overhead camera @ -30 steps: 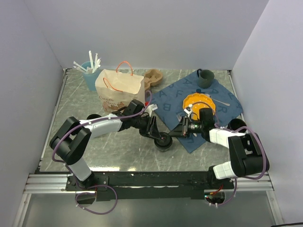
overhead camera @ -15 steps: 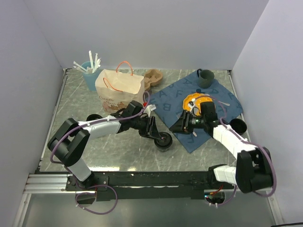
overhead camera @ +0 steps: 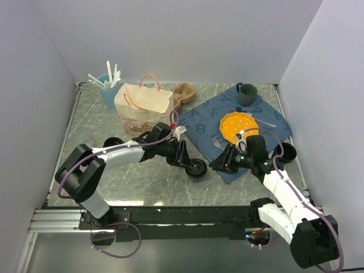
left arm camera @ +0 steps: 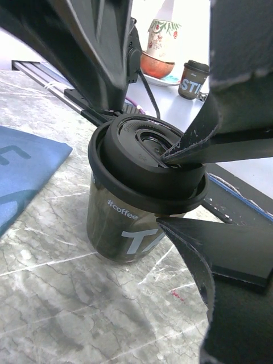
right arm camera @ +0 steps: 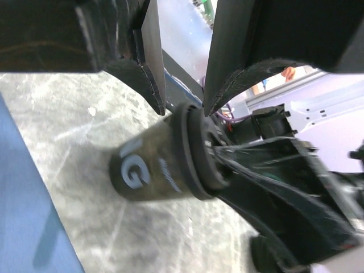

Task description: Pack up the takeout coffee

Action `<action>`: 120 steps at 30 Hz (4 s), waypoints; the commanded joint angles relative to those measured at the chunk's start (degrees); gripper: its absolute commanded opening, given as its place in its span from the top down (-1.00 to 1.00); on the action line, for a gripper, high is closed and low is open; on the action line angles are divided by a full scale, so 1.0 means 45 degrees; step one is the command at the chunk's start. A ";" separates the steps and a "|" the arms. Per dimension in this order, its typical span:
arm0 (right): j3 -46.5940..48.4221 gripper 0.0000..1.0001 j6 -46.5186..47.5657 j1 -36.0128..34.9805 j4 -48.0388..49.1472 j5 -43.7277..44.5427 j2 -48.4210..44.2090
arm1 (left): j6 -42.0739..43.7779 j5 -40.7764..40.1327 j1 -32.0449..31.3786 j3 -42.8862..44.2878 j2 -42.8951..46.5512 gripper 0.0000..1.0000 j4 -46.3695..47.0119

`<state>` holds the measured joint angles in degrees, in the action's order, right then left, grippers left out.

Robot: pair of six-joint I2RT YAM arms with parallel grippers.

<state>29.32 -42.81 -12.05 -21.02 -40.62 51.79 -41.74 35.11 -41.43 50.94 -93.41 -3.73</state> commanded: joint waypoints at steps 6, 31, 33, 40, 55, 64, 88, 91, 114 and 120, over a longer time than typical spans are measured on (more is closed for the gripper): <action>-0.1281 0.23 -0.1854 -0.1168 0.2283 0.1078 -0.0259 | 0.0935 -0.3291 -0.0168 -0.1359 -0.1060 0.13 -0.3469; -0.0344 0.25 -0.1191 -0.1520 0.0998 0.1761 -0.0846 | 0.0583 -0.3272 -0.0207 -0.0988 -0.1411 0.14 -0.3410; -0.0383 0.28 -0.1132 -0.1501 0.1017 0.1781 -0.0630 | 0.0603 -0.3291 -0.0207 -0.0929 -0.1430 0.14 -0.3468; -0.1007 0.36 -0.1659 -0.1540 0.2305 0.1546 -0.0259 | 0.0681 -0.3311 -0.0207 -0.0890 -0.1509 0.15 -0.3586; -0.2296 0.43 -0.2243 -0.1735 0.3476 0.1743 -0.0045 | 0.0544 -0.3252 -0.0227 -0.0851 -0.1743 0.15 -0.3566; -0.4499 0.63 -0.2559 -0.1736 0.5467 0.1722 -0.0063 | 0.0447 -0.3272 -0.0227 -0.1123 -0.1841 0.16 -0.3567; -0.1146 0.17 0.0000 -0.1188 0.1097 0.1820 -0.0768 | 0.0622 -0.3604 -0.0227 -0.0364 -0.1450 0.15 -0.4093; -0.0327 0.20 0.0605 -0.1150 0.0940 0.1995 -0.0085 | 0.0876 -0.3799 -0.0227 -0.0071 -0.1587 0.15 -0.4367; -0.3468 0.74 -0.0077 -0.0954 0.6505 0.1252 0.4036 | 0.1072 -0.3935 -0.0227 -0.0283 -0.2329 0.15 -0.4523; -0.3802 0.73 -0.0351 -0.0935 0.6411 0.1313 0.3688 | 0.0935 -0.3760 -0.0207 -0.0207 -0.2291 0.14 -0.4563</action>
<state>16.99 -47.11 -14.98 19.25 -40.53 66.08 -43.72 33.69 -41.47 55.86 -96.01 -11.11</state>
